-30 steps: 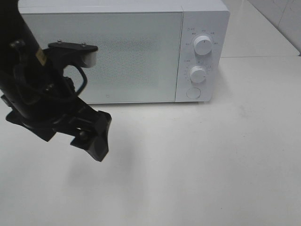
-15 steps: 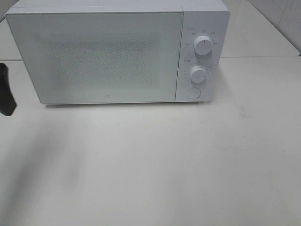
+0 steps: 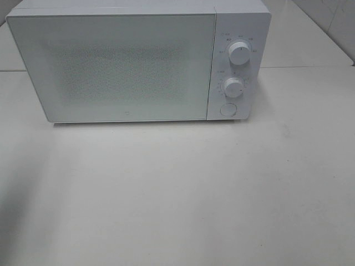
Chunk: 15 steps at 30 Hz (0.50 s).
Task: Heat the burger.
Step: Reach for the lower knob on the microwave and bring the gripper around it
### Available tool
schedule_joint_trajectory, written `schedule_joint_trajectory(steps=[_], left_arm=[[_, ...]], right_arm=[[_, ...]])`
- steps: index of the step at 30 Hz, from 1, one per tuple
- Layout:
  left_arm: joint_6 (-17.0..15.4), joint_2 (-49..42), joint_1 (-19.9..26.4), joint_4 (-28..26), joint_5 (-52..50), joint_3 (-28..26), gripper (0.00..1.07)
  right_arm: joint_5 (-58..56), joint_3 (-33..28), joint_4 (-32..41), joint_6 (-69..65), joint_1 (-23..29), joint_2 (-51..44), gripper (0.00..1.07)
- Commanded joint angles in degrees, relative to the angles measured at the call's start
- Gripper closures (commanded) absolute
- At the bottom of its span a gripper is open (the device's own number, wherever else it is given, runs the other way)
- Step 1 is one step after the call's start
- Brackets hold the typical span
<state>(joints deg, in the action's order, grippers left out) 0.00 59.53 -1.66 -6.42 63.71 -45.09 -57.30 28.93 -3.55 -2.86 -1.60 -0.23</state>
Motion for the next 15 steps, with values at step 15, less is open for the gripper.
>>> schedule_joint_trajectory(steps=[15], left_arm=[[0.00,-32.37,0.17,1.26,-3.21,14.44,0.06]], right_arm=[[0.34,-0.34,0.17,0.46,-0.34,-1.55,0.31]])
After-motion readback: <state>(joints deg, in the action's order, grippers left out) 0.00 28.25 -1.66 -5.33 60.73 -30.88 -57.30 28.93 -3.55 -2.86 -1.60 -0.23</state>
